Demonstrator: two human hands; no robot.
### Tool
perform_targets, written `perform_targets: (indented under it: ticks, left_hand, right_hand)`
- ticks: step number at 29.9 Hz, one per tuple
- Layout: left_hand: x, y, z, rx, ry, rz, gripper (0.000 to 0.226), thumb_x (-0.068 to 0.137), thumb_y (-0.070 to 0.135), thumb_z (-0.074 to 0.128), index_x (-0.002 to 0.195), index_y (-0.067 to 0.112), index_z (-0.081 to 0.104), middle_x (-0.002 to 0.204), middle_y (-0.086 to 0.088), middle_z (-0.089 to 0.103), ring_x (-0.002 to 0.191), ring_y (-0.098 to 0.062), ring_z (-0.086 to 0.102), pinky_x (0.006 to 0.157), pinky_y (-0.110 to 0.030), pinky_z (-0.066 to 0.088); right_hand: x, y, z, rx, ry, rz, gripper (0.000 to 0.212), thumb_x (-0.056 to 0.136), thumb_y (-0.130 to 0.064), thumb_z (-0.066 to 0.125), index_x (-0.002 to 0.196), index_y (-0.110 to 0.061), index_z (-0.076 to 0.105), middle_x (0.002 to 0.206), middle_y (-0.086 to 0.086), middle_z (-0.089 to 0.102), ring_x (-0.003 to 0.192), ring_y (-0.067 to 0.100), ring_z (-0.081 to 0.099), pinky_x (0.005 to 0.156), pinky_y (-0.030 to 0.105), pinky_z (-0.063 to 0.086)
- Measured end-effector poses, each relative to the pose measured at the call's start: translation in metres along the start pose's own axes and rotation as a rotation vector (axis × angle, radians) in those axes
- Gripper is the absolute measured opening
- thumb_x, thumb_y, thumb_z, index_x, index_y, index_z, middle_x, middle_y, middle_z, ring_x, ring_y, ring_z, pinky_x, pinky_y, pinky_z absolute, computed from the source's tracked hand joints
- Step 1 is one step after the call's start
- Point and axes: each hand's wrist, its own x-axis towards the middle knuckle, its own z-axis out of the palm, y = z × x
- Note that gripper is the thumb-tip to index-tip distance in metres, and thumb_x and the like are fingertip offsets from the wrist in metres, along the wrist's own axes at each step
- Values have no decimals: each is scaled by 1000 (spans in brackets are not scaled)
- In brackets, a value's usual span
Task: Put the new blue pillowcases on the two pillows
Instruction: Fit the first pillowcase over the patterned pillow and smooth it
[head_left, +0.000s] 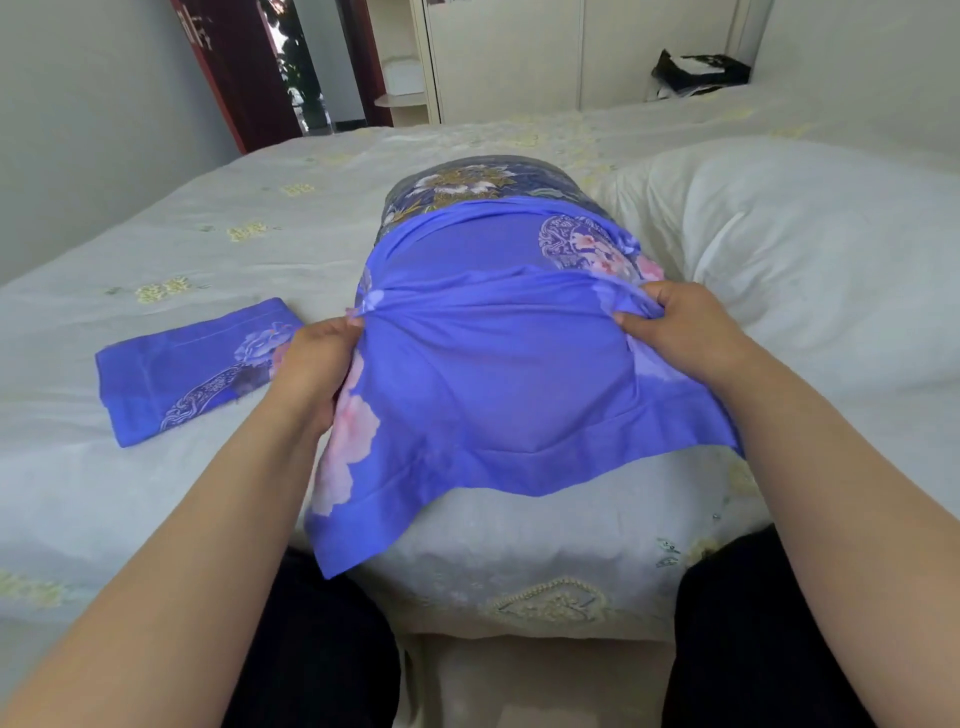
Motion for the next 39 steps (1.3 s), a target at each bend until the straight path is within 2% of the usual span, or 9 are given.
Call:
perform_targets:
  ticks: [2,5,11,14,17,21,28,32,39]
  left_hand:
    - [-13,8,11,-248,-219,-85,15,87,14,60,78,13,73,77,-3,72,71,-15,68,67,-24,55]
    - [-25,5,21,-282,-294,-68,46,84,16,63,39,10,62,40,7,57,39,3,56,43,-11,45]
    - [-19,2,2,-13,-267,-40,27,93,36,54,67,28,56,38,9,38,28,0,36,35,-9,29]
    - [-16,-2,-23,52,-565,28,15,64,31,75,76,23,69,63,10,63,52,2,58,51,-10,46]
    - [-11,-9,-28,202,-408,112,33,82,15,65,50,24,66,48,12,54,44,1,49,48,-10,40]
    - [-22,-7,-6,132,-307,84,48,99,22,45,52,17,52,37,3,43,26,-8,35,32,-12,29]
    - [-26,-10,9,178,-286,-58,45,97,41,43,61,17,34,35,9,31,27,-5,27,33,-17,21]
    - [-18,-20,-21,-74,-450,-43,36,75,55,67,78,20,61,76,0,58,73,-11,52,69,-27,42]
    - [-43,-21,-49,228,41,383,33,84,27,68,59,10,52,49,6,50,49,-5,42,52,-16,37]
  right_hand:
    - [-2,-5,6,-117,159,-61,18,89,-17,62,88,1,64,79,15,60,73,19,52,64,30,36]
    - [4,0,-6,86,189,10,21,91,-14,60,70,-14,58,68,4,53,57,0,46,56,19,37]
    - [16,16,-16,93,67,200,24,86,-25,67,75,-9,54,72,9,45,67,13,41,45,15,30]
    - [10,8,-20,25,65,125,20,83,-26,71,79,-17,53,82,9,57,73,16,51,65,24,42]
    - [2,-4,-16,-391,289,41,27,81,-31,69,103,-20,58,107,10,58,99,29,53,86,41,41]
    - [-23,-47,23,-621,555,-247,36,79,-9,53,114,-17,60,115,12,53,103,35,48,83,41,33]
    - [-72,-92,103,-497,125,-784,33,88,-44,56,101,-16,68,100,1,63,92,26,58,79,37,44]
    - [-65,-97,111,-561,147,-762,23,85,-39,60,86,-17,67,97,0,62,88,26,57,74,33,39]
    - [-59,-127,112,-351,-22,-722,23,88,-34,58,79,-12,61,91,0,60,84,24,55,76,36,44]
